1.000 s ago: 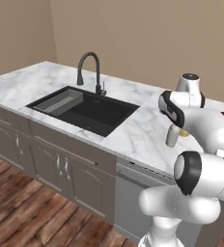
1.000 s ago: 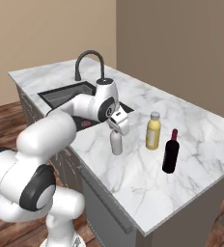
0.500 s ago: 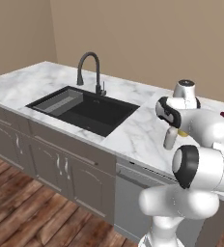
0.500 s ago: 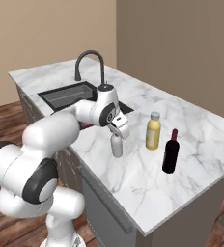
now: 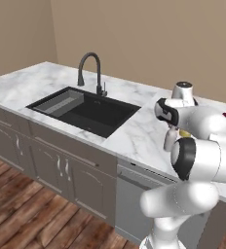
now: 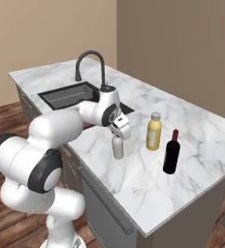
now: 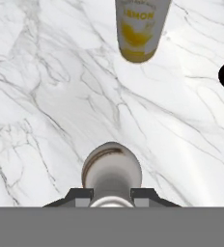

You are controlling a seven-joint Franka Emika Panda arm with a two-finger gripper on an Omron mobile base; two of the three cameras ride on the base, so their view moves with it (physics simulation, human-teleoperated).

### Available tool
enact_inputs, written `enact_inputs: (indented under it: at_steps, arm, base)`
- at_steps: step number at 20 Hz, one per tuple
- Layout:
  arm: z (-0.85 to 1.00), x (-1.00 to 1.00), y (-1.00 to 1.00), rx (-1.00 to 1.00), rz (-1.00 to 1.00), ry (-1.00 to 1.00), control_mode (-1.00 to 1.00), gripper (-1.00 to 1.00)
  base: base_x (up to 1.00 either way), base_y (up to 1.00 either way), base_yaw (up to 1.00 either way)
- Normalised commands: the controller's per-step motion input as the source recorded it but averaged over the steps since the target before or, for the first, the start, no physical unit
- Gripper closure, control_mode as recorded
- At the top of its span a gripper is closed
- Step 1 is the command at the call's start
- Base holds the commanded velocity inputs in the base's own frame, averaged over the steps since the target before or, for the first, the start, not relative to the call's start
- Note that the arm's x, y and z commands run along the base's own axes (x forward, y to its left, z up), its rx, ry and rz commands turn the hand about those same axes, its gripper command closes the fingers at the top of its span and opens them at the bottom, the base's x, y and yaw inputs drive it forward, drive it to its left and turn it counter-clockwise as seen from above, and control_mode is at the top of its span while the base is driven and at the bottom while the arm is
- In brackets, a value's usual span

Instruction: Move the drinks to the dining counter.

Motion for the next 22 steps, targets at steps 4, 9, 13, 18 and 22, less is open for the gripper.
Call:
enact_inputs:
  at_steps: [4,9,13,18,22]
  arm:
    - [-0.23,0.11,0.00,0.00,0.00,0.00,-1.00,1.00]
    - [-0.23,0.10,0.00,0.00,0.00,0.00,-1.00,1.00]
    - [-0.22,0.15,0.00,0.00,0.00,0.00,-1.00,1.00]
    - [-0.26,0.14,0.00,0.00,0.00,0.00,-1.00,1.00]
    - [-0.29,0.01,0.00,0.00,0.00,0.00,-1.00,-1.00]
  base:
    - [0.00,0.00,0.00]
    - [0.00,0.00,0.00]
    - [0.00,0.00,0.00]
    - [0.00,0.00,0.00]
    - [0.00,0.00,0.00]
